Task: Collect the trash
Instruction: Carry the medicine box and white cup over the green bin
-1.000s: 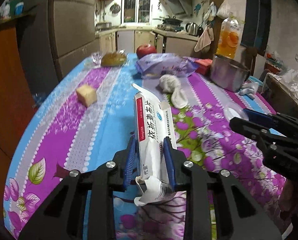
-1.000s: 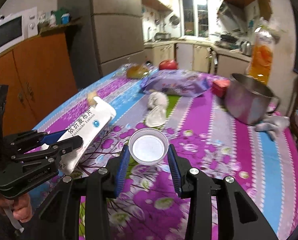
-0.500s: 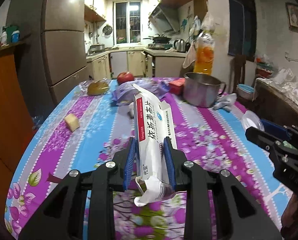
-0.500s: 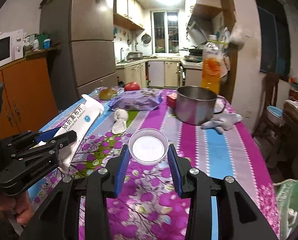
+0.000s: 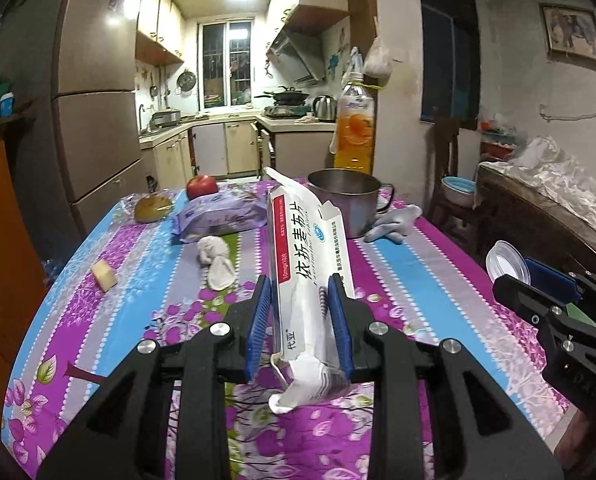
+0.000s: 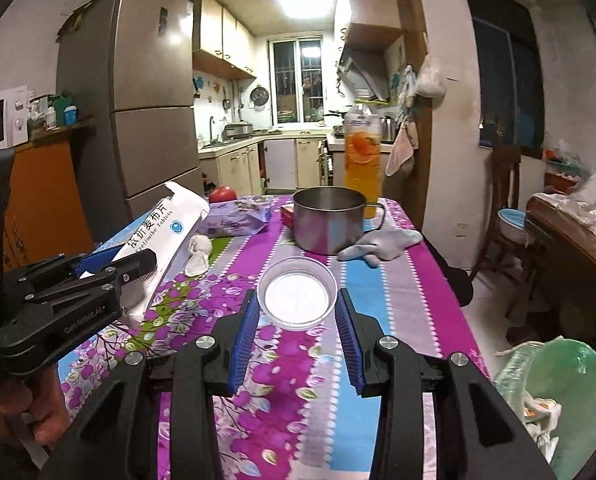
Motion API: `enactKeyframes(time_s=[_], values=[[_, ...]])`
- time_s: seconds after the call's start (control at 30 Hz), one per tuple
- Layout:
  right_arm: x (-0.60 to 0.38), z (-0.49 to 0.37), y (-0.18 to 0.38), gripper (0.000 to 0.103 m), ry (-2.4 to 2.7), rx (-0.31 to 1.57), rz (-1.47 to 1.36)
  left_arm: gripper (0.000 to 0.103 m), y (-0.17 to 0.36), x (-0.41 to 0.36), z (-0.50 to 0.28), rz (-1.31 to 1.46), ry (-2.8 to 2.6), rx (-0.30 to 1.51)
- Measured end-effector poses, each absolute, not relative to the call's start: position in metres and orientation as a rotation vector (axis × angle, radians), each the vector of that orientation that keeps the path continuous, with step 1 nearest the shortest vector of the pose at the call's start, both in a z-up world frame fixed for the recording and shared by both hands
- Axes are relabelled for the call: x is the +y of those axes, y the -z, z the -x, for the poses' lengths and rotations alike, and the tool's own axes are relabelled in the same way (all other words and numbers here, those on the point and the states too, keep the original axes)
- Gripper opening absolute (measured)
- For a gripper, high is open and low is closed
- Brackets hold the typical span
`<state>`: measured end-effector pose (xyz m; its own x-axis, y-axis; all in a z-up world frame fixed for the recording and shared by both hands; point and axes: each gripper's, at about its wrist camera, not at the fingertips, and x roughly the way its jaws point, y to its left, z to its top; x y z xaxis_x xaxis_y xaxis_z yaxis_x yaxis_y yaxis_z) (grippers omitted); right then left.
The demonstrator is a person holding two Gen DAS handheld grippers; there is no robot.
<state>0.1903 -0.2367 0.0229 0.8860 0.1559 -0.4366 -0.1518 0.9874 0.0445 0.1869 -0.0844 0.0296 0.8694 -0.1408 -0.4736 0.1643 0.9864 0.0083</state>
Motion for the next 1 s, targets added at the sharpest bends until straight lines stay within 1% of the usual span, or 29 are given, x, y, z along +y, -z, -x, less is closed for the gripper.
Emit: enactKeyframes(time_s=[0.57,1.0], values=[[-0.305,-0.141,-0.043,0.04,-0.026,0.411,-0.026,0.029,-0.042,-0.146,-0.172,-0.076,0.264,0.45],[-0.392,-0.101,-0.058,0.04,0.148,0.428,-0.034,0.029,-0.05,-0.235,-0.161,-0.102,0.452,0.442]])
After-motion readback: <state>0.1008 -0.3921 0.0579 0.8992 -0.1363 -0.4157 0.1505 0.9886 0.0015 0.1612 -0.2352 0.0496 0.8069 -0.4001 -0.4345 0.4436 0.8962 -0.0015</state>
